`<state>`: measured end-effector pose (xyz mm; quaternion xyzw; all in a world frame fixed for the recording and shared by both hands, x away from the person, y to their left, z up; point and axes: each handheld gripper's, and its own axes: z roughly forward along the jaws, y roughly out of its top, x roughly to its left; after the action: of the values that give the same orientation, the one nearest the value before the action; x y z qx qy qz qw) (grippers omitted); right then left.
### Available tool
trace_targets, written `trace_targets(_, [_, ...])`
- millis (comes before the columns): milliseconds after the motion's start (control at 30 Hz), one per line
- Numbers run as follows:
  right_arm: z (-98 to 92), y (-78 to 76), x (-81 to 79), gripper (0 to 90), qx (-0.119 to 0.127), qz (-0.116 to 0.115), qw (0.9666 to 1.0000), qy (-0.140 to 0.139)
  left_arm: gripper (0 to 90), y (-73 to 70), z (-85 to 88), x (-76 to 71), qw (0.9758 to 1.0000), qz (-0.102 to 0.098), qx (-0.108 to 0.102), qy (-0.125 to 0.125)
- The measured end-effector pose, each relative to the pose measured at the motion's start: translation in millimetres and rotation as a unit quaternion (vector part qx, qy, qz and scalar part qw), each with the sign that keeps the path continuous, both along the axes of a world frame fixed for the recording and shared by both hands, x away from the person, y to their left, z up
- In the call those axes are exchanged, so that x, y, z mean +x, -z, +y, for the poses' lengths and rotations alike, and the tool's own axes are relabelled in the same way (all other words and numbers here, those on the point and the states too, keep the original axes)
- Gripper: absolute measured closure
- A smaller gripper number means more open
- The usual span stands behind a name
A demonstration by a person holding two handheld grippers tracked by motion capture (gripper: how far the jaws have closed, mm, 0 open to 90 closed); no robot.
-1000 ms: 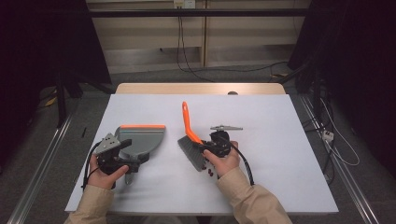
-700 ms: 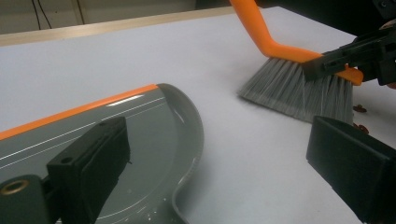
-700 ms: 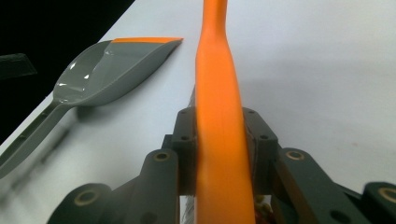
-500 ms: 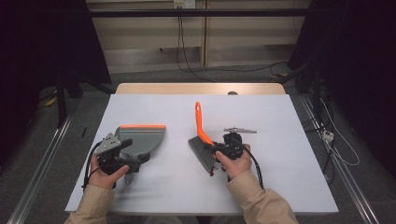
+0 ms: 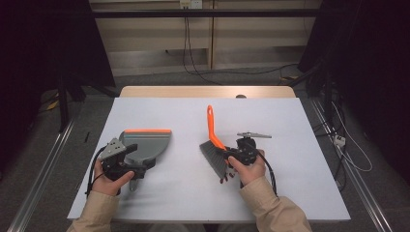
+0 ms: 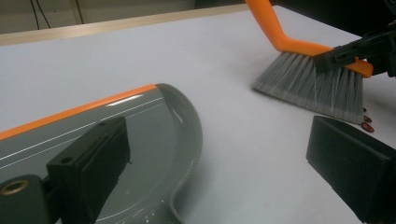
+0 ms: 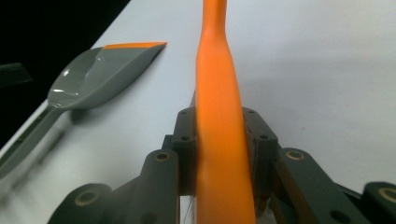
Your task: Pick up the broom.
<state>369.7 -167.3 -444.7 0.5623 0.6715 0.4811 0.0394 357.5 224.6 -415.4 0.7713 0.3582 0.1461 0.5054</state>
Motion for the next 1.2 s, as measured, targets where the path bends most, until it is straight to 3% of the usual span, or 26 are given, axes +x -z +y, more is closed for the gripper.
trace_targets(300, [5.9, -8.8, 7.2, 71.0, 0.027, -0.002, 0.9995, -0.016, 5.8, 0.9, -0.9, 1.4, 1.0, 0.003, -0.002, -0.001])
trace_targets(467, [5.4, -22.1, 12.3, 71.0, 0.034, -0.021, 0.9987, -0.03, 5.8, 0.7, 0.0, 1.5, 1.0, 0.003, -0.004, -0.002])
trace_targets(667, [-12.6, -30.3, 32.4, 70.9, 0.0, -0.084, 0.9953, -0.048, 5.8, 0.4, 1.4, 1.6, 1.0, 0.004, -0.003, -0.002])
trace_targets(733, [-18.4, -30.6, 39.1, 71.0, -0.015, -0.087, 0.9948, -0.05, 5.8, 0.5, 1.6, 2.0, 1.0, 0.004, -0.004, -0.003])
trace_targets(833, [-24.0, -29.9, 49.8, 71.0, -0.055, -0.104, 0.9911, -0.063, 5.8, 0.5, 2.3, 2.3, 1.0, 0.005, -0.005, -0.004])
trace_targets(1067, [-27.2, -17.7, 69.4, 71.0, -0.106, -0.15, 0.9774, -0.104, 5.8, 1.3, 3.2, 2.5, 1.0, 0.006, -0.004, -0.004])
trace_targets(1200, [-24.5, -8.5, 73.7, 71.0, -0.138, -0.175, 0.9656, -0.134, 5.8, 1.5, 4.3, 3.1, 0.9999, 0.008, -0.004, -0.006])
